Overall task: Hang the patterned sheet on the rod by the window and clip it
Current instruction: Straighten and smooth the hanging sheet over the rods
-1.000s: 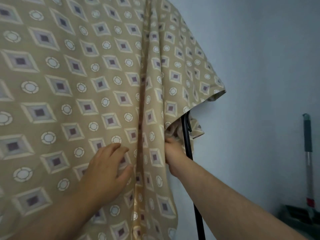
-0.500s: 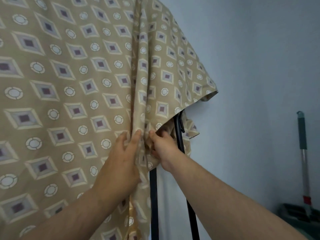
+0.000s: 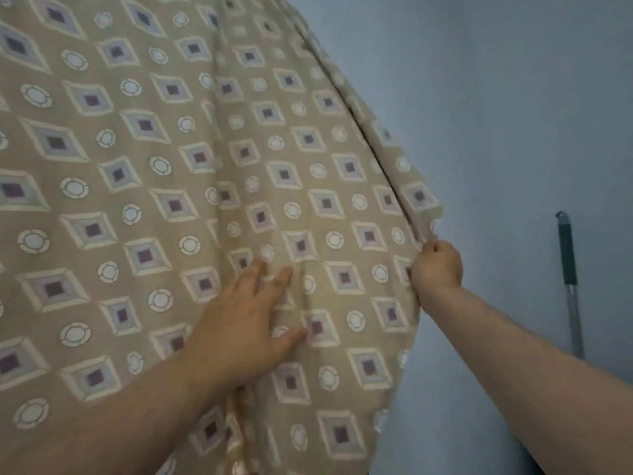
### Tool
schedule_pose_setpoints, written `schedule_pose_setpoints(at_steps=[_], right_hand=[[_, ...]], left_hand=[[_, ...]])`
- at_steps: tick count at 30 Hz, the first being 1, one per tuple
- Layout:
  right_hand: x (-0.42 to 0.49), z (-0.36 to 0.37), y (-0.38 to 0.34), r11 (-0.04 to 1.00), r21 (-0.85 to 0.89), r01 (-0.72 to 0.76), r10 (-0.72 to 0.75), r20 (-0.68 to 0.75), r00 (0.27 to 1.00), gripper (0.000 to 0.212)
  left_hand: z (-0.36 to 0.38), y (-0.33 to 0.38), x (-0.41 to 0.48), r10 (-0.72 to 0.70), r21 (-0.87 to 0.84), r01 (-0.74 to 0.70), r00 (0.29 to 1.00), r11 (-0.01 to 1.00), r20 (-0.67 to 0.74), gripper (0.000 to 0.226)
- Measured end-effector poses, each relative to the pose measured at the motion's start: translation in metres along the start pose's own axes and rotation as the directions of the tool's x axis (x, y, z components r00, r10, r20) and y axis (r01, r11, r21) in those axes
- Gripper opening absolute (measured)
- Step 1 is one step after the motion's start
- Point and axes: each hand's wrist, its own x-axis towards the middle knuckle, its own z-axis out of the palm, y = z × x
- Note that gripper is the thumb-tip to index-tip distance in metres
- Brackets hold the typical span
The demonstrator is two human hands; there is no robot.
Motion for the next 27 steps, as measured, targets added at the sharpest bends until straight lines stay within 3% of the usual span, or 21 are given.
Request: schedule_pose_setpoints(at_steps=[2, 4, 7, 9, 11, 12, 14, 16, 17, 18, 21, 25, 27], right_hand=[[0.005, -0.001, 0.02, 0.999, -0.013, -0.04, 0.041, 0.06, 0.997, 0.033], [0.0, 0.007, 0.03, 0.97, 0.165, -0.178, 0.141, 0.215, 0.966, 0.032], [-0.005, 0.023, 0.046, 0.828, 0.323, -0.459, 0.27, 0.487, 0.831, 0.024], [-0.003, 0.04, 0.058, 0.874, 0.201, -0.443, 0.244, 0.608, 0.756, 0.024], [-0.003, 0.057, 0.062, 0.892, 0.167, -0.42, 0.2, 0.688, 0.698, 0.027], [-0.002, 0.066, 0.061, 0.873, 0.196, -0.447, 0.177, 0.726, 0.664, 0.027], [-0.002, 0.078, 0.055, 0.801, 0.304, -0.517, 0.09, 0.791, 0.605, 0.035], [0.002, 0.081, 0.05, 0.672, 0.433, -0.601, 0.009, 0.807, 0.591, 0.048], [0.006, 0.08, 0.049, 0.593, 0.483, -0.644, -0.003, 0.801, 0.599, 0.053], [0.011, 0.078, 0.049, 0.524, 0.523, -0.672, -0.015, 0.795, 0.607, 0.054], [0.027, 0.063, 0.05, 0.461, 0.588, -0.664, 0.061, 0.726, 0.685, 0.032], [0.049, 0.039, 0.058, 0.443, 0.611, -0.656, 0.271, 0.606, 0.748, 0.021], [0.057, 0.027, 0.063, 0.456, 0.614, -0.644, 0.323, 0.561, 0.763, 0.021]], left_hand=[[0.005, 0.01, 0.007, 0.01, 0.049, -0.011, 1.0, 0.999, 0.011, 0.088], [0.011, 0.016, 0.01, 0.017, 0.062, -0.018, 1.0, 0.998, 0.024, 0.089], [0.015, 0.027, 0.015, 0.025, 0.064, -0.026, 0.999, 0.998, 0.02, 0.093], [0.017, 0.035, 0.02, 0.011, 0.021, -0.011, 1.0, 1.0, -0.029, 0.091], [0.011, 0.042, 0.026, -0.03, -0.134, 0.01, 0.989, 0.991, -0.148, 0.087], [0.007, 0.044, 0.03, 0.011, -0.175, -0.05, 0.976, 0.983, -0.216, 0.084], [0.0, 0.051, 0.044, 0.3, 0.045, -0.302, 0.9, 0.952, -0.317, 0.076], [0.001, 0.063, 0.062, 0.605, 0.389, -0.51, 0.777, 0.767, -0.175, 0.071], [0.001, 0.072, 0.072, 0.654, 0.485, -0.553, 0.754, 0.678, -0.055, 0.071], [0.0, 0.08, 0.081, 0.644, 0.544, -0.559, 0.763, 0.625, 0.044, 0.071], [-0.006, 0.094, 0.109, 0.465, 0.685, -0.479, 0.856, 0.549, 0.225, 0.076], [-0.031, 0.093, 0.147, 0.259, 0.833, -0.272, 0.952, 0.481, 0.162, 0.08], [-0.036, 0.098, 0.156, 0.154, 0.851, -0.172, 0.982, 0.495, 0.109, 0.089]])
